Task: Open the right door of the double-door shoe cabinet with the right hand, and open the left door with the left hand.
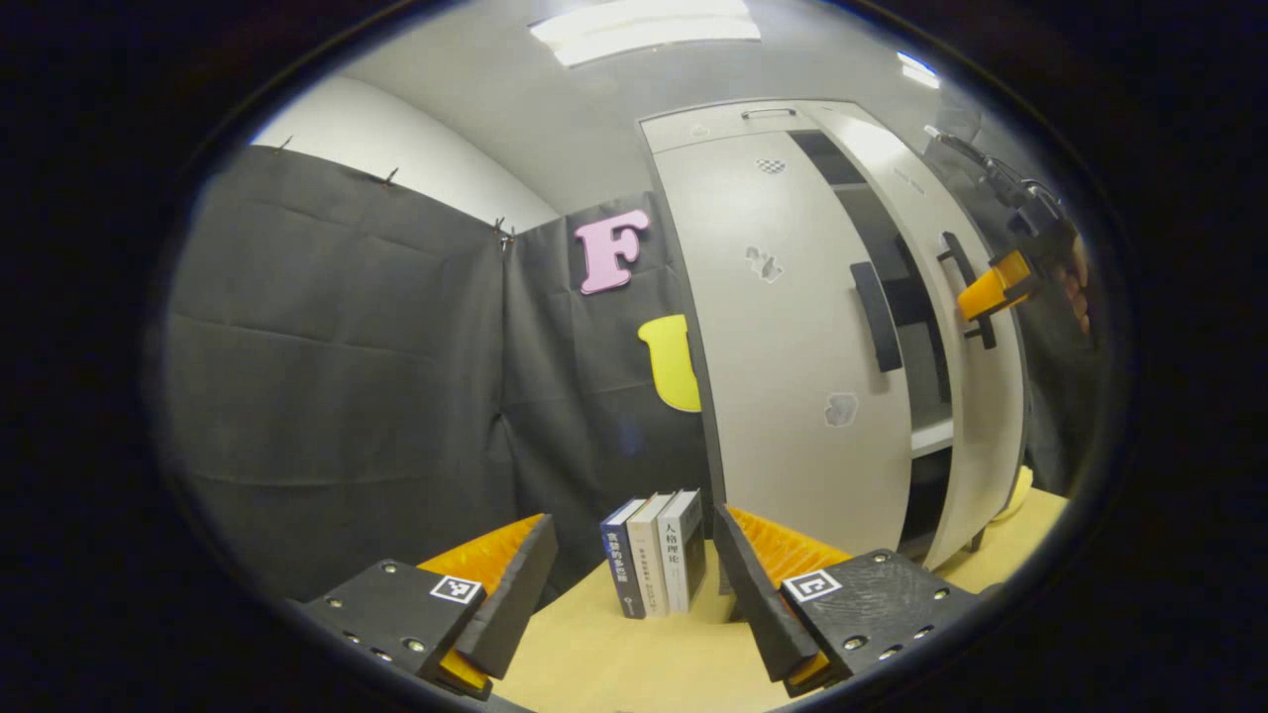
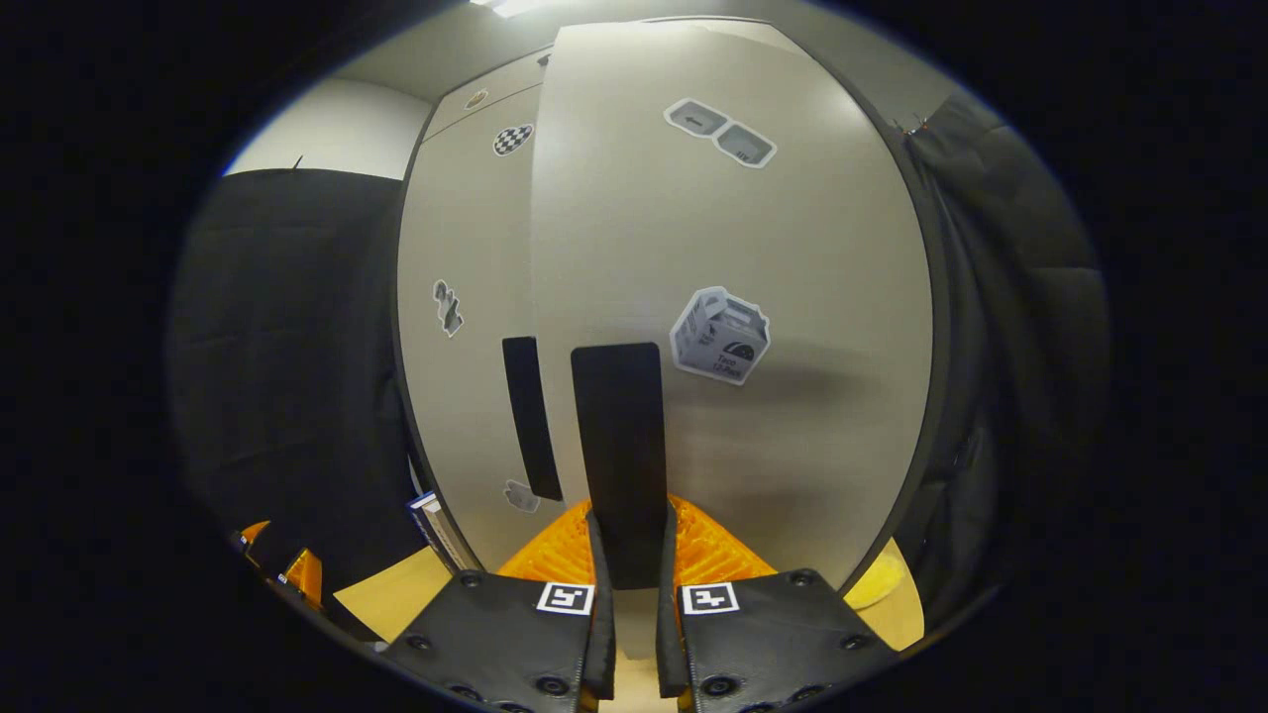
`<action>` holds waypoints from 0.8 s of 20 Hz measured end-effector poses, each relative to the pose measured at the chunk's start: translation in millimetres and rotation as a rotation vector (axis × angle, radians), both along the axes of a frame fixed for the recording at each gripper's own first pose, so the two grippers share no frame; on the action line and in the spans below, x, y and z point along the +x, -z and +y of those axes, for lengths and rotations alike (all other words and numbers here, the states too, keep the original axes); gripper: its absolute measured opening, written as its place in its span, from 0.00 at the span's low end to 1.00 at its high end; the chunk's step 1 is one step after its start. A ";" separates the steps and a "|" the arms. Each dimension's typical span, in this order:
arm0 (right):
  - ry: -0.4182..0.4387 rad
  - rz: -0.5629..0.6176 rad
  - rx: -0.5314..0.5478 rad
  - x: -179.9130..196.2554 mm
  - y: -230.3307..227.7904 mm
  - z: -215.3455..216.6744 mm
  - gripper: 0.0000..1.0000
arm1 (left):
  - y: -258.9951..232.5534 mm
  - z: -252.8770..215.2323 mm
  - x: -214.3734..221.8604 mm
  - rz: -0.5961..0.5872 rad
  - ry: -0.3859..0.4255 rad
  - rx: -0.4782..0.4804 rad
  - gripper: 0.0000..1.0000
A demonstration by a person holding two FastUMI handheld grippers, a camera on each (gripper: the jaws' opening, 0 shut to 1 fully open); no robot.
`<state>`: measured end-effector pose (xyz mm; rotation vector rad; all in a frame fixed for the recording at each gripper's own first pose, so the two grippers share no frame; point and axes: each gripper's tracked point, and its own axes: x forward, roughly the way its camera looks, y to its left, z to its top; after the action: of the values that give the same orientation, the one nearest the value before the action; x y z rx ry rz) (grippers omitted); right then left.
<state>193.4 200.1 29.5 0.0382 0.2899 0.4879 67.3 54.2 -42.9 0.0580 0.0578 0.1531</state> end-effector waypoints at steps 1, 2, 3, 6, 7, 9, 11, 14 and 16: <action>-0.005 -0.003 -0.001 -3.6 0.1 -3.5 0.15 | -2.1 -3.6 -1.4 0.000 0.004 0.005 0.94; -0.009 -0.001 0.001 -6.2 -0.4 -6.0 0.15 | -4.9 -8.1 -3.3 -0.003 0.009 0.010 0.94; -0.012 0.000 0.009 -9.0 -1.5 -8.7 0.18 | -7.0 -13.1 -4.2 -0.006 0.016 0.015 0.94; -0.025 0.008 0.018 -12.9 -2.3 -12.0 0.15 | -10.2 -24.3 -8.2 -0.006 0.034 0.031 0.93; -0.026 0.002 0.034 -13.4 -2.4 -13.7 0.18 | -11.1 -28.6 -8.7 -0.005 0.040 0.031 0.94; -0.049 0.005 0.051 -13.2 -5.1 -15.6 0.08 | -12.6 -36.8 -8.6 -0.006 0.050 0.031 0.94; -0.064 0.018 0.062 -15.1 -2.4 -12.0 0.11 | -16.6 -44.3 -7.6 -0.011 0.061 0.036 0.94; -0.080 0.022 0.061 -15.9 -3.1 -15.3 0.11 | -23.2 -53.2 -8.0 -0.028 0.071 0.044 0.94; -0.090 0.031 0.065 -14.9 -1.6 -15.8 0.11 | -24.9 -56.2 -9.8 -0.032 0.075 0.052 0.94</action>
<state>178.5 184.3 31.1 0.0961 0.3067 0.5862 57.5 -2.0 -18.0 0.1093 0.0193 0.0806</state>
